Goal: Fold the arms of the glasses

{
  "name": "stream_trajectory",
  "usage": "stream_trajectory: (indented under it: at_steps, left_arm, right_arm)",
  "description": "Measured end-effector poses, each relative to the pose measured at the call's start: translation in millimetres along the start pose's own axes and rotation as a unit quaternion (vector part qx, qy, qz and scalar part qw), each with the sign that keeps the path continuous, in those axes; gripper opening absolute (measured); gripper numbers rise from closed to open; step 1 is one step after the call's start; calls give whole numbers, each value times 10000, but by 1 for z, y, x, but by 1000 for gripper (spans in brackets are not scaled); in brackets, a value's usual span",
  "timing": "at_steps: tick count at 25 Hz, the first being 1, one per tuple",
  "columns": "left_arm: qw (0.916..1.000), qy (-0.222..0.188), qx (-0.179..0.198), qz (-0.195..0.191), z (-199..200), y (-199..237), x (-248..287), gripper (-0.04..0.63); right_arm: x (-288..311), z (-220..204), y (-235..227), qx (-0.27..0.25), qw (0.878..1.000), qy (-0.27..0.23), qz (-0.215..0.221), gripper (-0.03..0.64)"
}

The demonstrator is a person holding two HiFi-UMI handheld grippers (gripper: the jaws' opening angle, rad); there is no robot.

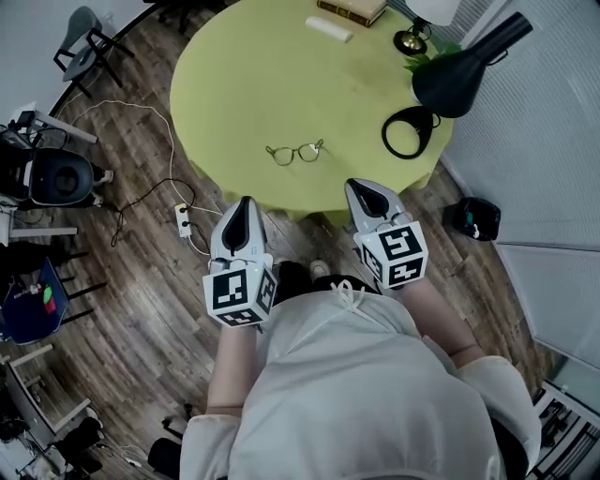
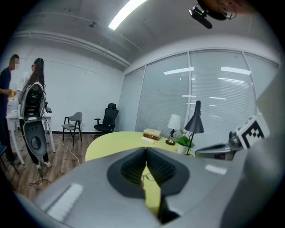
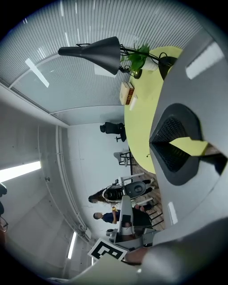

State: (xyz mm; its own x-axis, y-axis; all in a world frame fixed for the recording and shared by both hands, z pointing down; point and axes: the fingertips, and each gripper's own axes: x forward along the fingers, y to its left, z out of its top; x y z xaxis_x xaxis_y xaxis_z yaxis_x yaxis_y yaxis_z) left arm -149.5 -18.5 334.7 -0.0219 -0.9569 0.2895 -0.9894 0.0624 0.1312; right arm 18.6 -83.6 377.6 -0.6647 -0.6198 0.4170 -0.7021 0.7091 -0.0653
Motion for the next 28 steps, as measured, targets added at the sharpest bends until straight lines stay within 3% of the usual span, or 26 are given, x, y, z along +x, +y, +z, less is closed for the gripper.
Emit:
stream_trajectory:
  at_steps: [8, 13, 18, 23, 28]
  left_arm:
    - [9988, 291, -62, -387, 8, 45, 89, 8]
    - [9954, 424, 75, -851, 19, 62, 141, 8]
    - [9902, 709, 163, -1192, 4, 74, 178, 8]
    - [9853, 1100, 264, -1284, -31, 78, 196, 8]
    - [9815, 1298, 346, -1363, -63, 78, 208, 6]
  right_arm:
    - [63, 5, -33, 195, 9974, 483, -506, -2]
    - [99, 3, -45, 258, 9933, 866, -721, -2]
    - [126, -10, -57, 416, 9887, 1159, -849, -2]
    - [146, -43, -62, 423, 9821, 1714, -653, -2]
    - [172, -70, -68, -57, 9781, 2073, -185, -2]
